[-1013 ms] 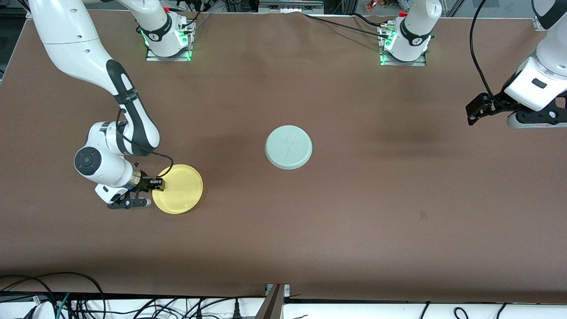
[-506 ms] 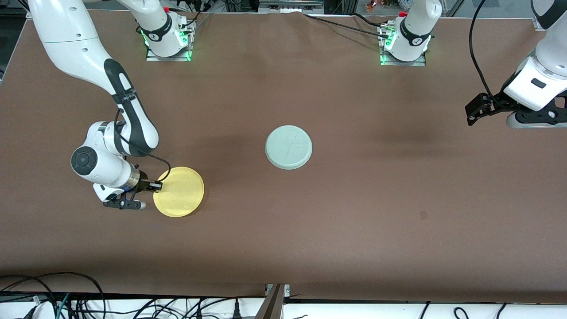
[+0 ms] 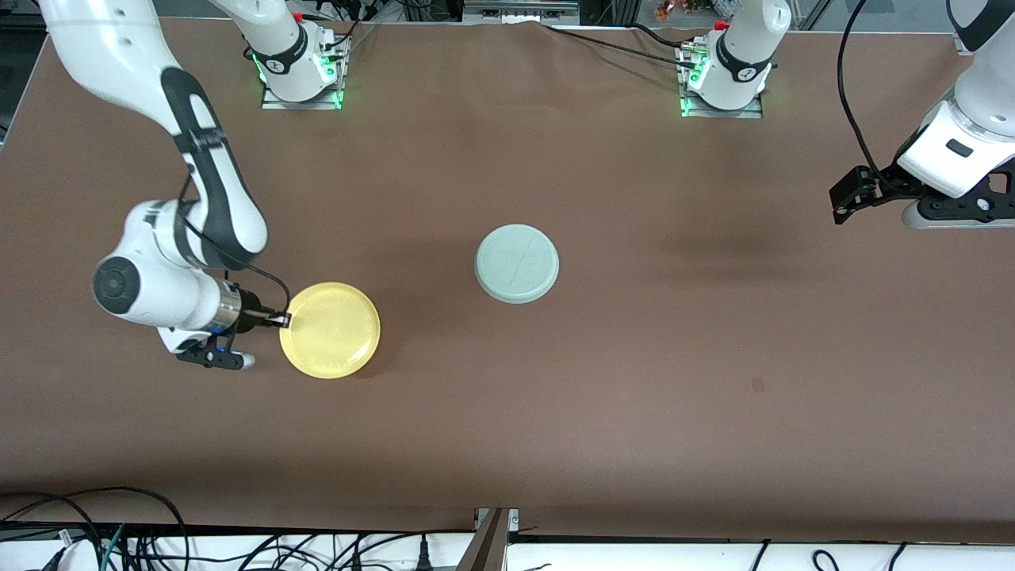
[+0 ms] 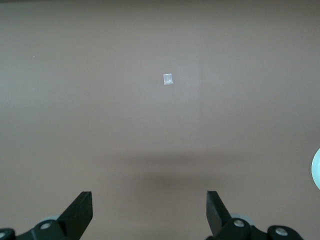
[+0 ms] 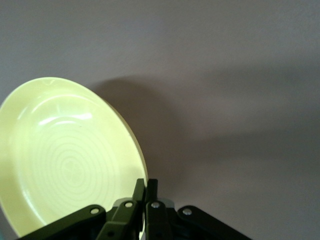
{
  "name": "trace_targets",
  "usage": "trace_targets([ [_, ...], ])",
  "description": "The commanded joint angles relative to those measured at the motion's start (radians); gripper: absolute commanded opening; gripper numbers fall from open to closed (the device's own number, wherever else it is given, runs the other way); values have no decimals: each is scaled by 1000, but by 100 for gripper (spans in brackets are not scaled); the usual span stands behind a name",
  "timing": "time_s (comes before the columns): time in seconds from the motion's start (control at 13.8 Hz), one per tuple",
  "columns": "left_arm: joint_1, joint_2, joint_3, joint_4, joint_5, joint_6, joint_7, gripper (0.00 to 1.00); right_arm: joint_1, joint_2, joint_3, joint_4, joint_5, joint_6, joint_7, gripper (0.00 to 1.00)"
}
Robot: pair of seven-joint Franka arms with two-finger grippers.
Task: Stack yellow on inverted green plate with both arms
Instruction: 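Carry the yellow plate onto the inverted green plate with the right gripper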
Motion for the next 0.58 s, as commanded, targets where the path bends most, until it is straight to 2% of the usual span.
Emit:
trace_targets([
  [0.0, 4, -8, -3, 6, -37, -2, -2, 100, 4, -134, 44, -58, 34, -83, 96, 0],
  [0.29, 3, -8, -4, 6, -36, -2, -2, 100, 4, -234, 218, -191, 36, -55, 284, 0],
  [0.36, 3, -8, -4, 6, -36, -2, -2, 100, 4, -251, 254, -243, 36, -19, 313, 0],
  [0.51, 3, -8, -4, 6, -36, -2, -2, 100, 4, -275, 360, -375, 36, 160, 398, 0],
])
